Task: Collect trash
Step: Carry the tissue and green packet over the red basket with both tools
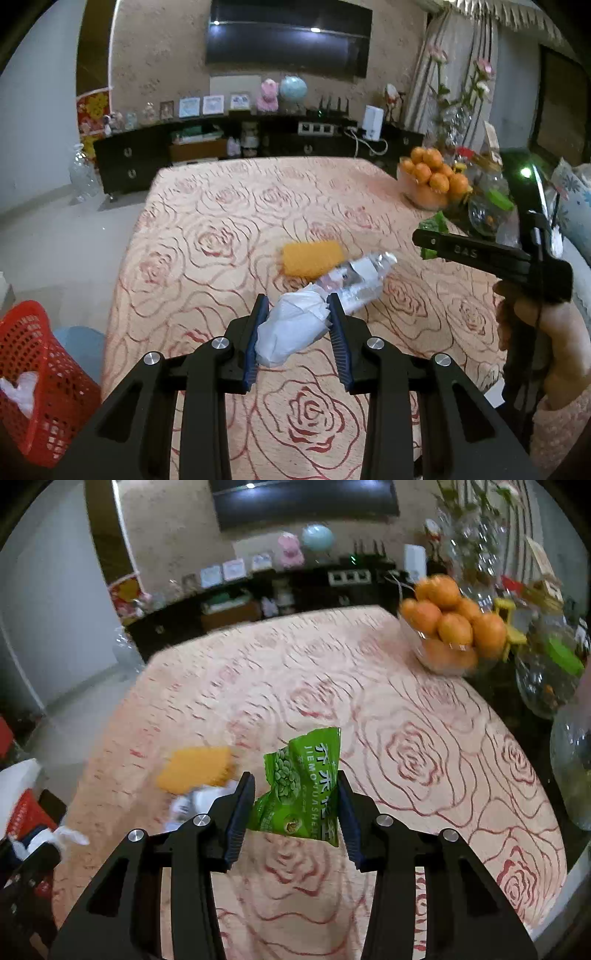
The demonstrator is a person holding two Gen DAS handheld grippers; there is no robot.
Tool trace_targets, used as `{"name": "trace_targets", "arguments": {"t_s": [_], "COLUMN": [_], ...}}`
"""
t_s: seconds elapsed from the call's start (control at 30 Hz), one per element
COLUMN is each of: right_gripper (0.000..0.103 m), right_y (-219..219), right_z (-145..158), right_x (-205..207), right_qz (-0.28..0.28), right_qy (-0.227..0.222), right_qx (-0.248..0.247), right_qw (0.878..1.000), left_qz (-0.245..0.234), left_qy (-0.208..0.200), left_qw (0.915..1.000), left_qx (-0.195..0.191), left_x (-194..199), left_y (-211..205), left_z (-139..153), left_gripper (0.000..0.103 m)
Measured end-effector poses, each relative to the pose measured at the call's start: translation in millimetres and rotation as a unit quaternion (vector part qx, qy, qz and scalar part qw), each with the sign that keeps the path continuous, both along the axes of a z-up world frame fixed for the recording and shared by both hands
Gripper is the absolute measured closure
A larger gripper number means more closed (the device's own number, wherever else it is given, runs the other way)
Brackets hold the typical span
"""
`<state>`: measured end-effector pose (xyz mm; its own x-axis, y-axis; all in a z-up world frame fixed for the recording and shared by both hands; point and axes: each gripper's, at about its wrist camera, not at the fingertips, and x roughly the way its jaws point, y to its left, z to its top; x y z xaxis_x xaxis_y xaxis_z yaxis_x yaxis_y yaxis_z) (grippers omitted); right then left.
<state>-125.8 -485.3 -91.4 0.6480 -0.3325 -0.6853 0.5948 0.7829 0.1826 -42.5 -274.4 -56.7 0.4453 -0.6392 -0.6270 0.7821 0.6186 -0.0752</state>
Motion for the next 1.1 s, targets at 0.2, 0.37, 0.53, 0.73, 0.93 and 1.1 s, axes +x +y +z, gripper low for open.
{"name": "trace_targets", "arguments": {"t_s": [0.2, 0.37, 0.53, 0.73, 0.93, 1.1], "right_gripper": [0.06, 0.06, 0.06, 0.06, 0.06, 0.06], "right_y": [23.4, 43.3, 59.5, 82.9, 104.2, 119.8], "right_z": [28.4, 46.1, 56.6, 67.0, 74.6, 79.5], "right_x": [2.8, 5.1, 9.9, 21.3, 33.6, 42.7], "right_qz": [0.026, 0.046, 0.065, 0.095, 0.121, 0.139], "right_qy": [-0.029, -0.045, -0.055, -0.065, -0.071, -0.078], "right_qx": [-0.017, -0.037, -0.05, -0.059, -0.07, -0.073], "right_qw": [0.999, 0.997, 0.995, 0.992, 0.988, 0.985], "left_qz": [0.028, 0.053, 0.075, 0.092, 0.118, 0.148], "left_qy": [-0.022, -0.046, -0.062, -0.076, -0.089, -0.1], "left_qw": [0.9993, 0.9973, 0.9948, 0.992, 0.9881, 0.9834], "left_qx": [-0.014, -0.022, -0.03, -0.042, -0.043, -0.031], "left_x": [7.5, 12.1, 16.3, 21.8, 29.7, 41.3], "left_y": [17.3, 31.0, 44.0, 64.3, 89.3, 112.7], "left_z": [16.8, 30.3, 42.7, 59.8, 74.6, 82.1], "left_gripper": [0.072, 0.072, 0.072, 0.072, 0.072, 0.072]}}
